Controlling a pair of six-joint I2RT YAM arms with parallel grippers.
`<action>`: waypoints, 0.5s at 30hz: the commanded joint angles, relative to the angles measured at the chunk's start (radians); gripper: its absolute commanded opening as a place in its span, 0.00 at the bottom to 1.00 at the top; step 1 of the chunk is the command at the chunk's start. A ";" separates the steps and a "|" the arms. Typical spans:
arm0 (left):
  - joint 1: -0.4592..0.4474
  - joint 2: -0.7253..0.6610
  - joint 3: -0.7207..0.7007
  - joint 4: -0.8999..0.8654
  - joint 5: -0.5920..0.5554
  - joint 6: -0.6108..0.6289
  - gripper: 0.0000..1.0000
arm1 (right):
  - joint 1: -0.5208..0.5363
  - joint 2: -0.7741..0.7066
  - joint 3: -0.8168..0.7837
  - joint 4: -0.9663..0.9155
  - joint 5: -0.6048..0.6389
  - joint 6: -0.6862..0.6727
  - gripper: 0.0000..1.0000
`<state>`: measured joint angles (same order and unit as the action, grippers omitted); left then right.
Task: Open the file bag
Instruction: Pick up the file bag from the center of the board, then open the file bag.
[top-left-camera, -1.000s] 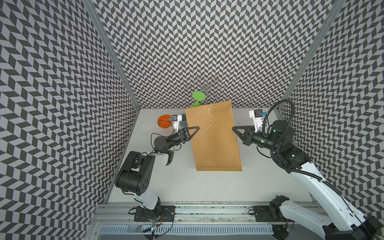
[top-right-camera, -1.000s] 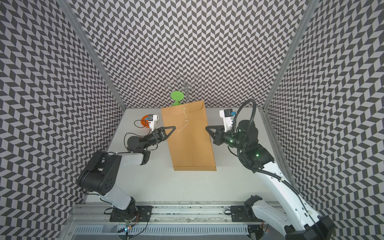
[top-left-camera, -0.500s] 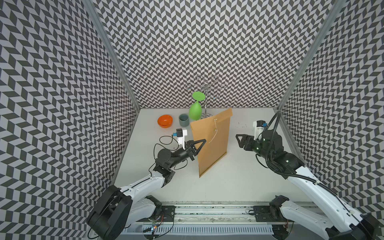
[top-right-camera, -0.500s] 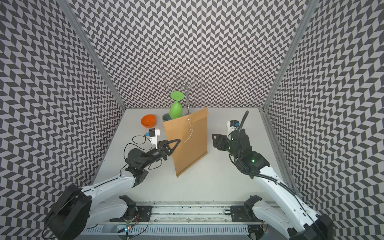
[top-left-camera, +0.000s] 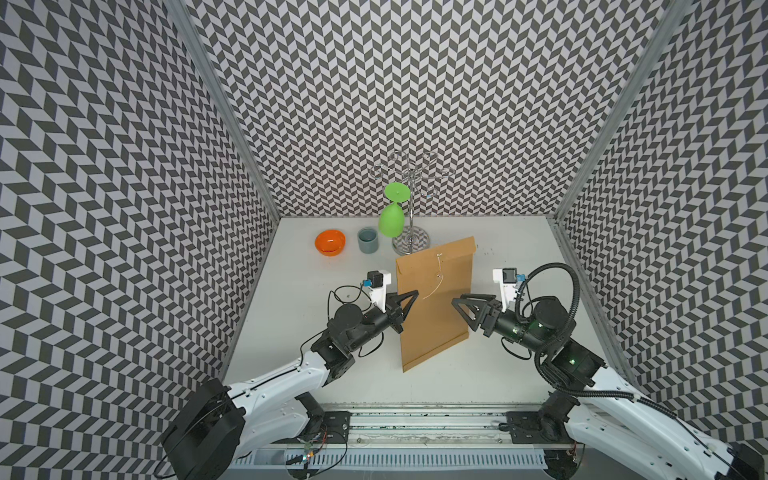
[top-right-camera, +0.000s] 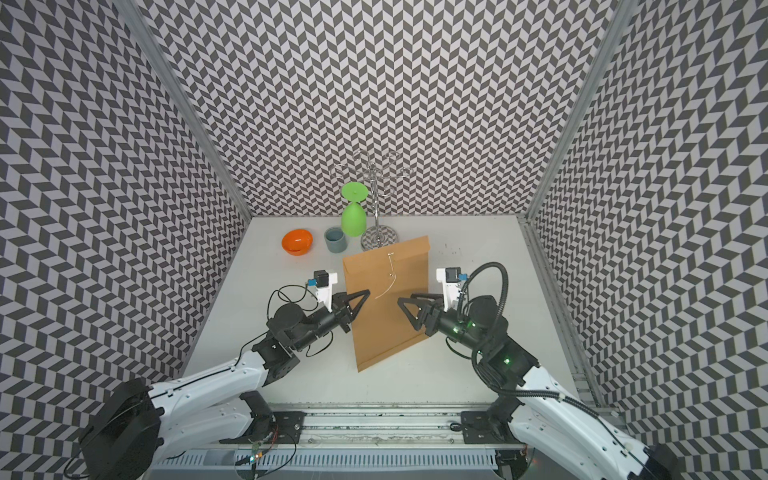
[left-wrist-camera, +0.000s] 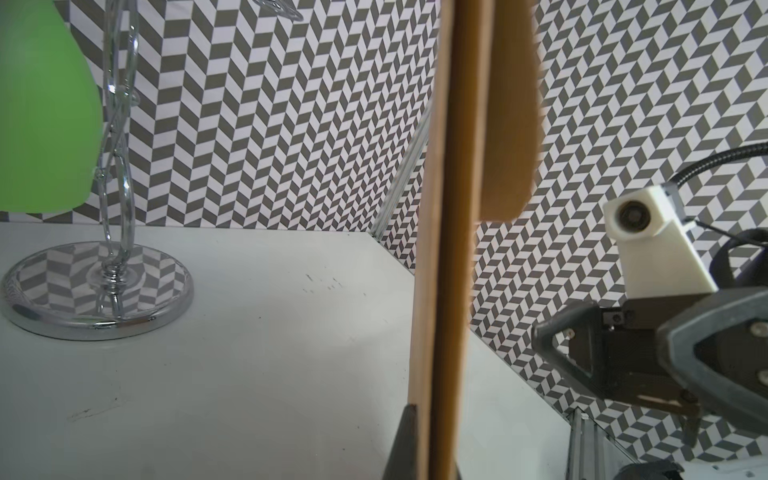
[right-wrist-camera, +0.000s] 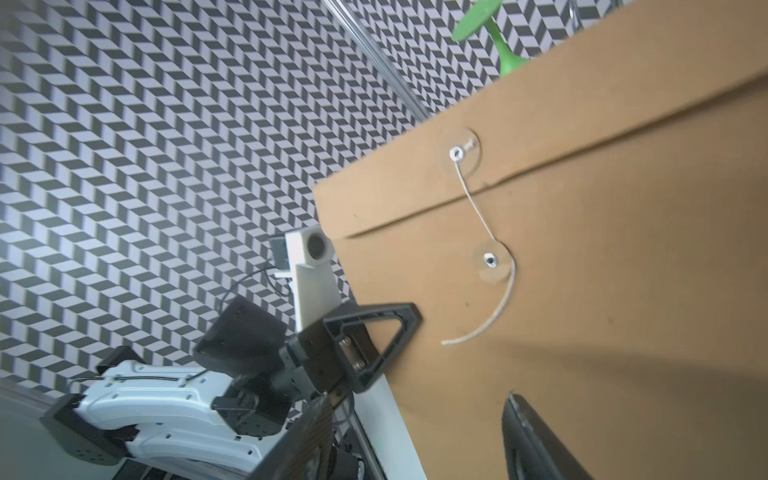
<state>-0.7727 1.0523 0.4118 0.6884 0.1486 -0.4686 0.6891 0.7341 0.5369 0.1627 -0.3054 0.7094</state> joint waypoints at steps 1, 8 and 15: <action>-0.019 -0.042 0.045 -0.044 -0.035 0.037 0.00 | 0.013 0.023 -0.026 0.145 -0.027 0.055 0.64; -0.050 -0.087 0.055 -0.071 -0.029 0.061 0.00 | 0.059 0.093 -0.010 0.200 -0.004 0.081 0.55; -0.118 -0.111 0.051 -0.079 -0.076 0.132 0.00 | 0.118 0.140 -0.015 0.223 0.050 0.090 0.55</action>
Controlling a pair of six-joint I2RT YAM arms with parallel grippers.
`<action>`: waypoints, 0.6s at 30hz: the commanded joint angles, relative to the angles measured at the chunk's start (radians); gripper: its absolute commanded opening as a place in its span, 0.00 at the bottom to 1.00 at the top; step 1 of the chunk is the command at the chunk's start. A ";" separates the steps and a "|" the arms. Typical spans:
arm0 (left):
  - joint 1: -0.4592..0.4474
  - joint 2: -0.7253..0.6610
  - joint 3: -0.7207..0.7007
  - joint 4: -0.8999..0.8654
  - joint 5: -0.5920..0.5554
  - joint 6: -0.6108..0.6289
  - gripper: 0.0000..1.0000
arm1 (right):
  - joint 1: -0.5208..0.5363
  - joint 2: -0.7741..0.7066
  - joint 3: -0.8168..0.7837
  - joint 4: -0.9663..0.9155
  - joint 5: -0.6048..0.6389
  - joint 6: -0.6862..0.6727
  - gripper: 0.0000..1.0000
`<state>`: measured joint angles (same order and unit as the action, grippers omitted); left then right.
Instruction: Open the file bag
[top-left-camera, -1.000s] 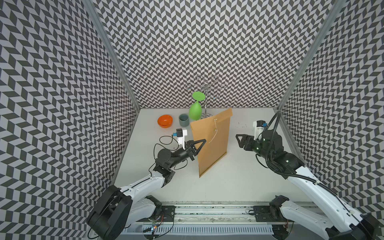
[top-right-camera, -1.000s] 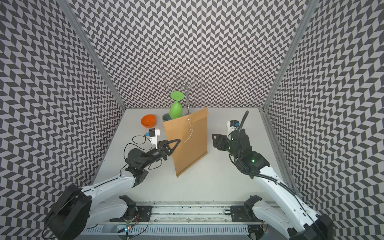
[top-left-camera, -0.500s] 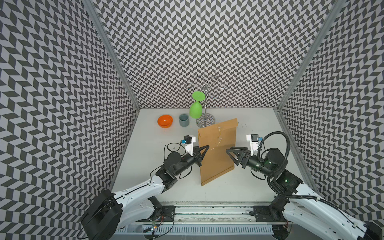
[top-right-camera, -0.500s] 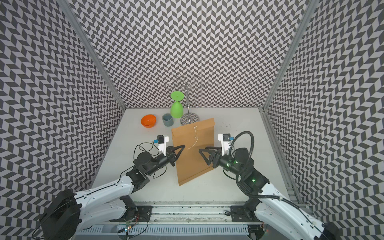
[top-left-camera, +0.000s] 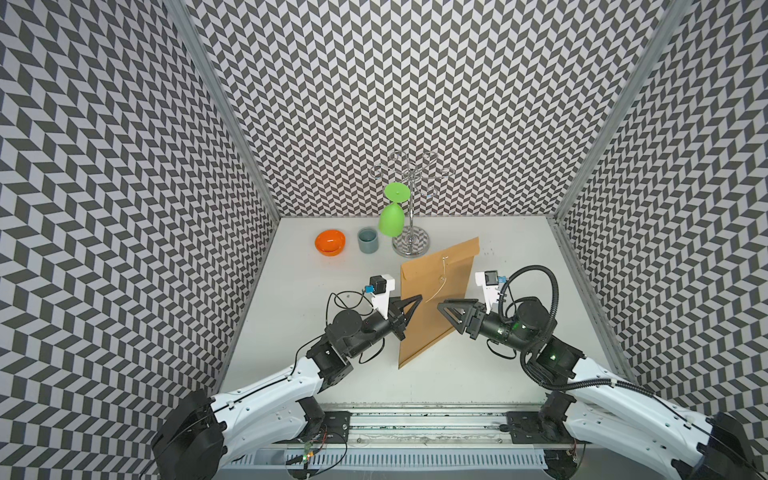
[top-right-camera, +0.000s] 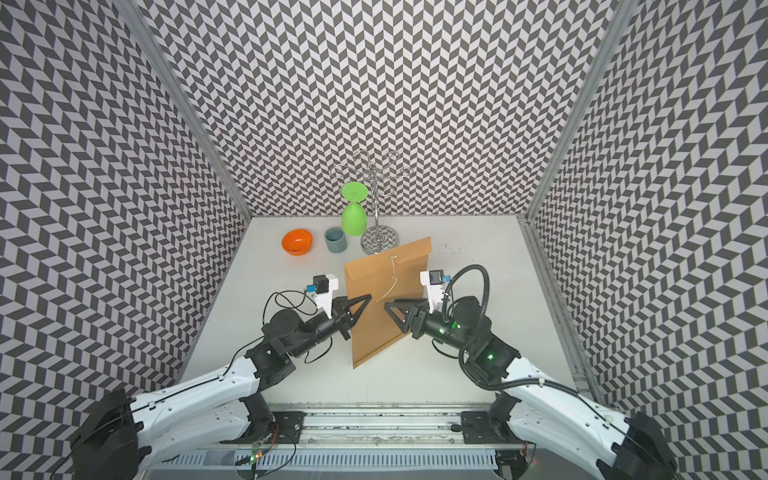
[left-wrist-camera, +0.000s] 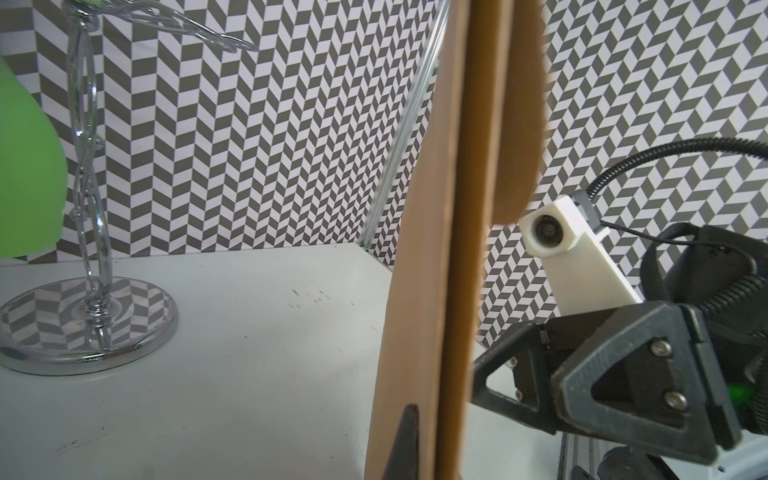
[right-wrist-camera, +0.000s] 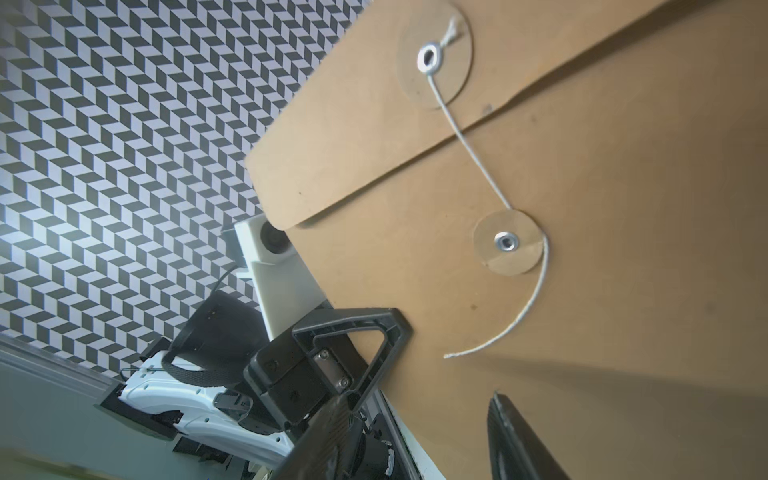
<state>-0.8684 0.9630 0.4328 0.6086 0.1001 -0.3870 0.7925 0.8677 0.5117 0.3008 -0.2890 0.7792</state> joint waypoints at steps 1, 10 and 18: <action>-0.030 -0.024 0.030 0.000 -0.033 0.055 0.00 | 0.016 0.011 0.005 0.092 0.036 0.022 0.56; -0.109 -0.049 0.052 -0.039 -0.066 0.134 0.00 | 0.017 0.036 0.026 0.088 0.074 0.025 0.52; -0.165 -0.069 0.076 -0.067 -0.131 0.196 0.00 | 0.017 0.051 0.025 0.060 0.100 0.040 0.47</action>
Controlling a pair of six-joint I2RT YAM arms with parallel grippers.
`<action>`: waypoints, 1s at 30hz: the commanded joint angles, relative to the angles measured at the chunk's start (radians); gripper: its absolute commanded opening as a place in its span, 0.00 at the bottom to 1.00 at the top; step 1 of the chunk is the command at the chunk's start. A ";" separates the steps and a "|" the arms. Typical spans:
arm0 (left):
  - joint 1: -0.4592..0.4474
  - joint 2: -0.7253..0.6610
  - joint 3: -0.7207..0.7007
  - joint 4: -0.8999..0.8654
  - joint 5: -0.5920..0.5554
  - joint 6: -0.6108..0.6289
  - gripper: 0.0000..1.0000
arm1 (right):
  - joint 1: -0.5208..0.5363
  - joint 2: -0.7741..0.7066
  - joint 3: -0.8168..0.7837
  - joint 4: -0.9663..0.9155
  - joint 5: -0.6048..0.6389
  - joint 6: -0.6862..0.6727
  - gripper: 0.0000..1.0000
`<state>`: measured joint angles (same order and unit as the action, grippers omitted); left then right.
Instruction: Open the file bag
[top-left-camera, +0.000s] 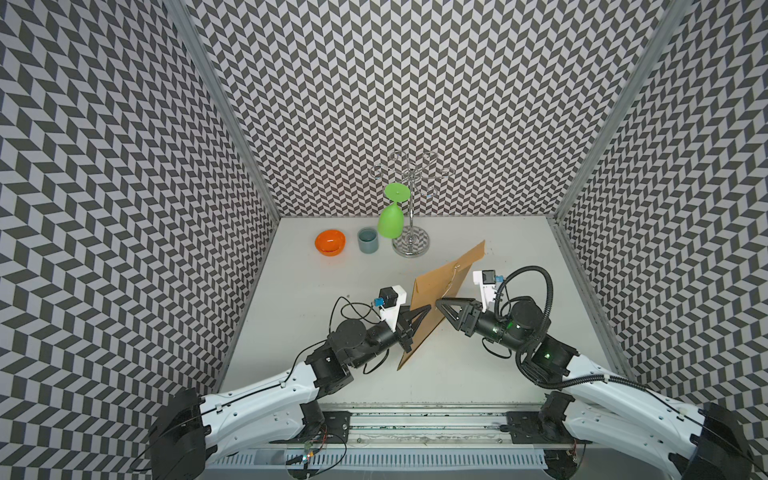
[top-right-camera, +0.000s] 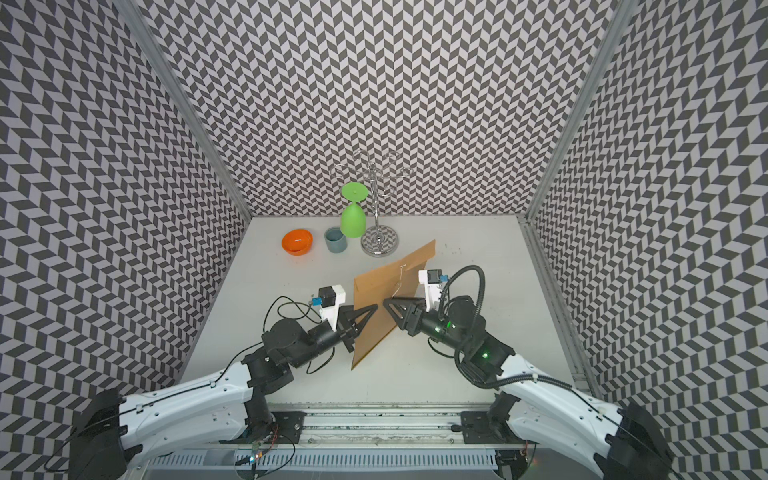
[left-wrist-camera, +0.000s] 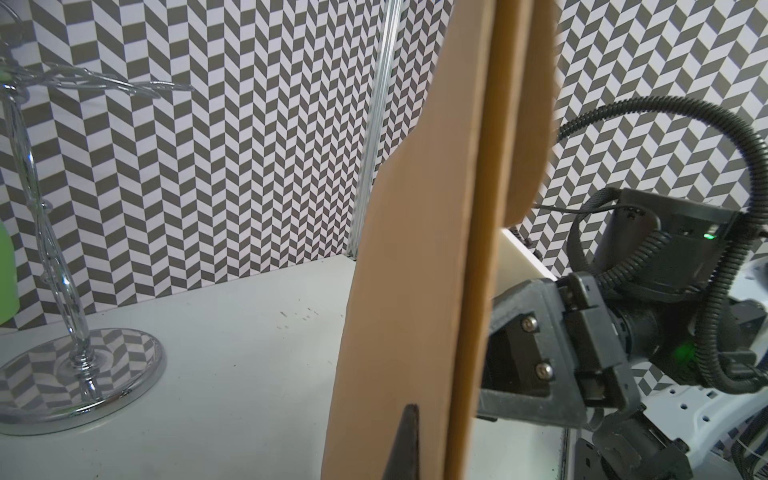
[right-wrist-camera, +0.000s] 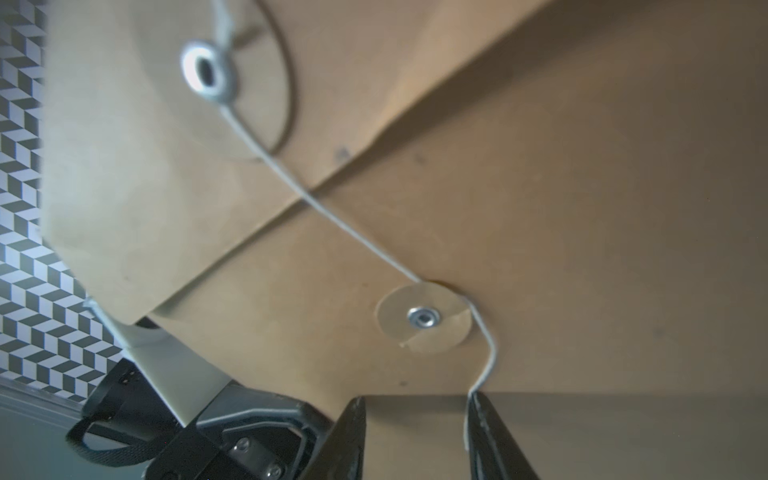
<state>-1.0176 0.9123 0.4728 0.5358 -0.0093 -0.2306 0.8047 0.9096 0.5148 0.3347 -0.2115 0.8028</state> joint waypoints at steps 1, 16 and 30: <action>-0.019 -0.017 0.037 0.005 -0.021 0.042 0.00 | 0.005 0.008 0.020 0.025 0.026 0.018 0.51; -0.045 -0.071 0.103 -0.071 0.010 0.064 0.00 | 0.005 -0.026 -0.008 0.090 0.004 -0.118 0.25; -0.051 -0.078 0.110 -0.126 -0.106 0.053 0.00 | 0.004 -0.059 0.010 0.030 0.086 -0.163 0.00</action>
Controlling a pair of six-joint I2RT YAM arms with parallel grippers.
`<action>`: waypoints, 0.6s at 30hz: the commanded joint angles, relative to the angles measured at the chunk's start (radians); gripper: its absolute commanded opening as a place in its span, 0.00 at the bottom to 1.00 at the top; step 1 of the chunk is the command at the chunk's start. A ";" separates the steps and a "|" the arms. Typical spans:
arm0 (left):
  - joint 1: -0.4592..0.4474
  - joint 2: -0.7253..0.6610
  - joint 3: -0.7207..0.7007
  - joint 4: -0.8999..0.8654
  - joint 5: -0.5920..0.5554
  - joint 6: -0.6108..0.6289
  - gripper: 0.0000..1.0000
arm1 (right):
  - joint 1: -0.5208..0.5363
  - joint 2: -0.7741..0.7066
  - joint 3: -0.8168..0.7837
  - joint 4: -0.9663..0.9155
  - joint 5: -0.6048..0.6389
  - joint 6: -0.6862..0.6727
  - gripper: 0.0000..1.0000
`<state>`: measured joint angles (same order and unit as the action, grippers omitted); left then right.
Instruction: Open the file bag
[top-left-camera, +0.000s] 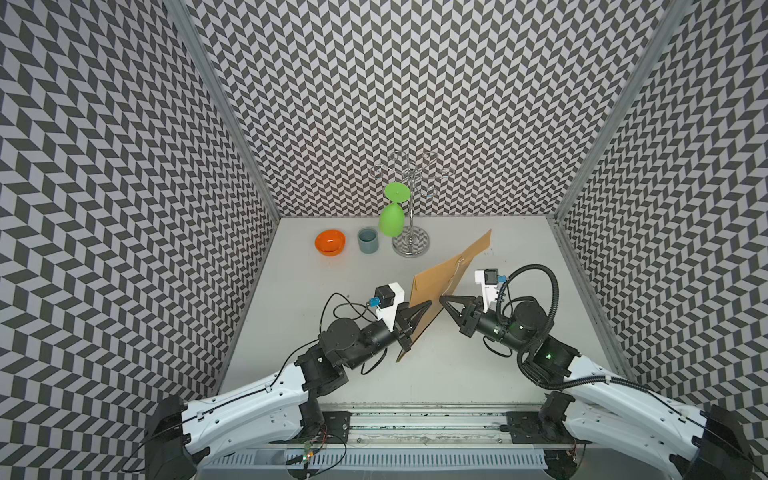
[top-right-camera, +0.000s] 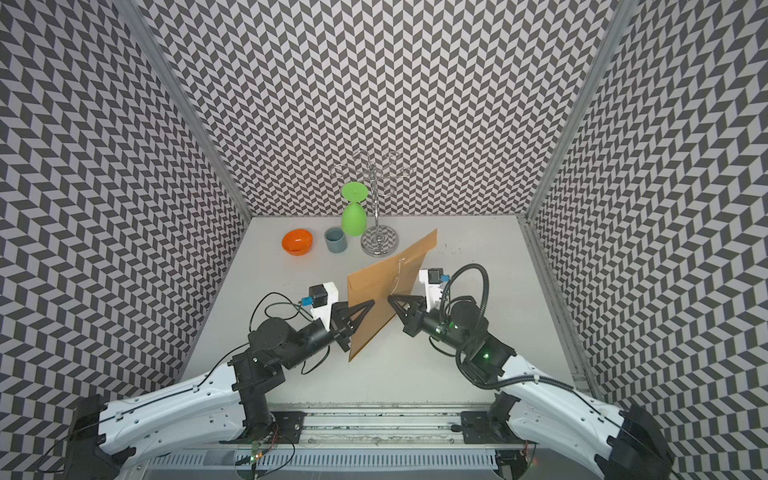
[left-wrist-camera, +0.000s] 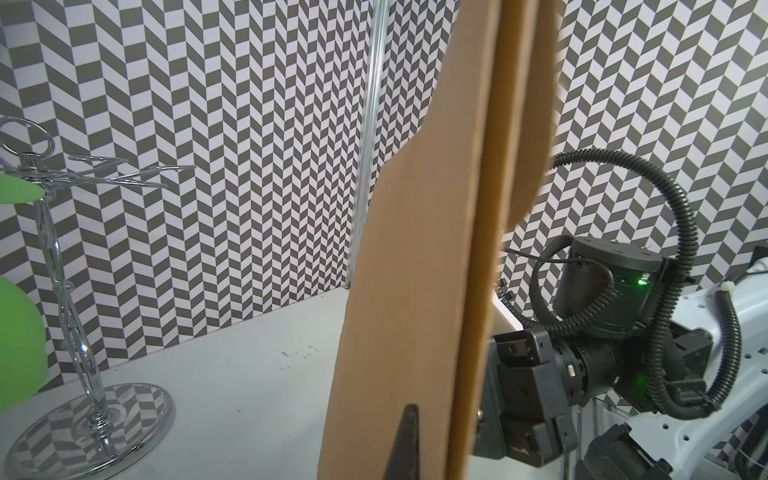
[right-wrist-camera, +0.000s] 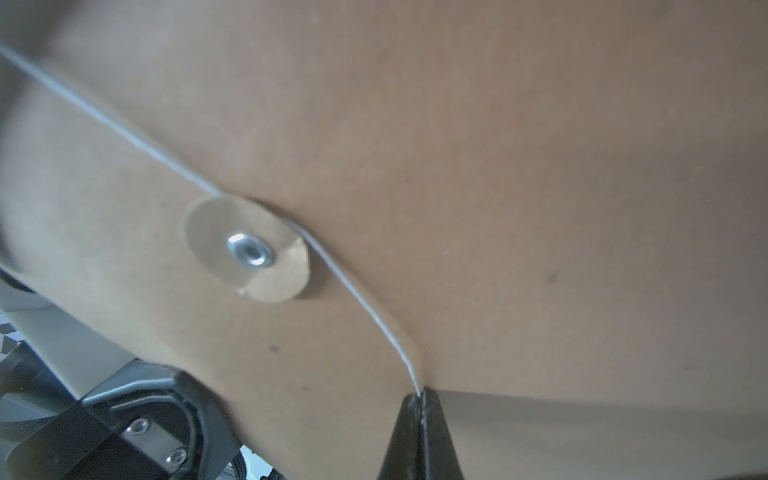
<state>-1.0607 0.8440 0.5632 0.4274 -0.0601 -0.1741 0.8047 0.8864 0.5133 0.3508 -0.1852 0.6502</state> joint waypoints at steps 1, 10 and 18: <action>-0.008 -0.008 0.021 -0.025 -0.084 -0.008 0.00 | 0.004 -0.047 0.003 0.004 0.080 -0.011 0.00; -0.008 0.001 0.026 -0.064 -0.156 -0.018 0.00 | 0.003 -0.170 -0.037 -0.133 0.347 -0.012 0.00; -0.013 -0.014 0.002 -0.058 -0.126 -0.036 0.00 | 0.002 -0.124 0.082 -0.261 0.483 -0.095 0.00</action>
<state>-1.0668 0.8478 0.5632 0.3592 -0.1955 -0.1997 0.8047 0.7471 0.5411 0.1165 0.2119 0.6003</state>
